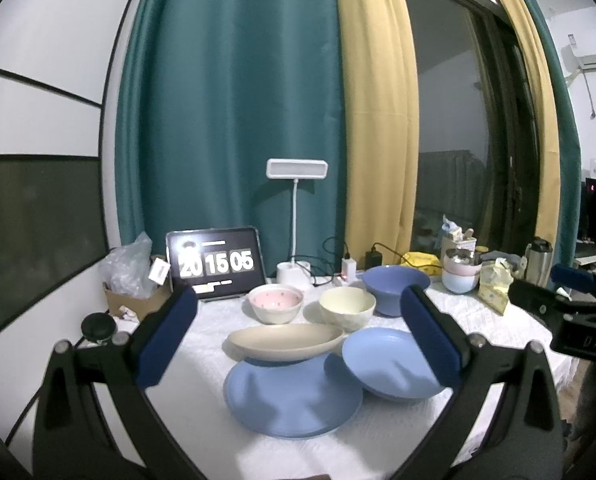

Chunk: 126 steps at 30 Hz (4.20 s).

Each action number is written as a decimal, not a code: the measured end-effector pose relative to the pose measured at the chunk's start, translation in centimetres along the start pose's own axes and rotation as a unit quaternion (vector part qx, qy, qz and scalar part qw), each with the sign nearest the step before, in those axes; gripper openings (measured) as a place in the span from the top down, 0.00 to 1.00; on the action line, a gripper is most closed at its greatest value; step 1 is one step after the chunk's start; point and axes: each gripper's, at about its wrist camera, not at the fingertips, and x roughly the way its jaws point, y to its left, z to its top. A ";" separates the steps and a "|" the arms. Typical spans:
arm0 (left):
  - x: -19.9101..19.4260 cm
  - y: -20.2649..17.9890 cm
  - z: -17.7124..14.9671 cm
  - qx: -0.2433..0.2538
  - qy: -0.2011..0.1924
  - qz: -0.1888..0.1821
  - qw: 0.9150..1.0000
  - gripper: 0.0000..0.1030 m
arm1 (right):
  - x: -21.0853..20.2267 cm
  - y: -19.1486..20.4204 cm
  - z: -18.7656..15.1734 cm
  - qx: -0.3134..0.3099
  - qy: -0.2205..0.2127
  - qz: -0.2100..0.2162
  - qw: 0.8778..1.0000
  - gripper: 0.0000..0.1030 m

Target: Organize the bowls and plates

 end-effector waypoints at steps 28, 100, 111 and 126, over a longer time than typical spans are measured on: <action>0.0 0.2 -0.5 -0.003 0.002 0.001 1.000 0.01 | 0.0 0.2 0.1 -0.001 0.000 0.001 1.000 0.09; 14.3 -6.6 -7.6 0.053 0.197 -0.033 0.978 0.11 | 14.1 -6.7 -4.5 0.035 0.132 0.005 0.991 0.09; 18.0 -8.4 -9.7 0.066 0.246 -0.028 0.967 0.22 | 19.1 -8.4 -7.2 0.045 0.191 0.037 0.980 0.26; 21.3 -9.4 -11.7 0.082 0.291 -0.023 0.953 0.46 | 23.7 -9.9 -10.3 0.067 0.255 0.057 0.963 0.47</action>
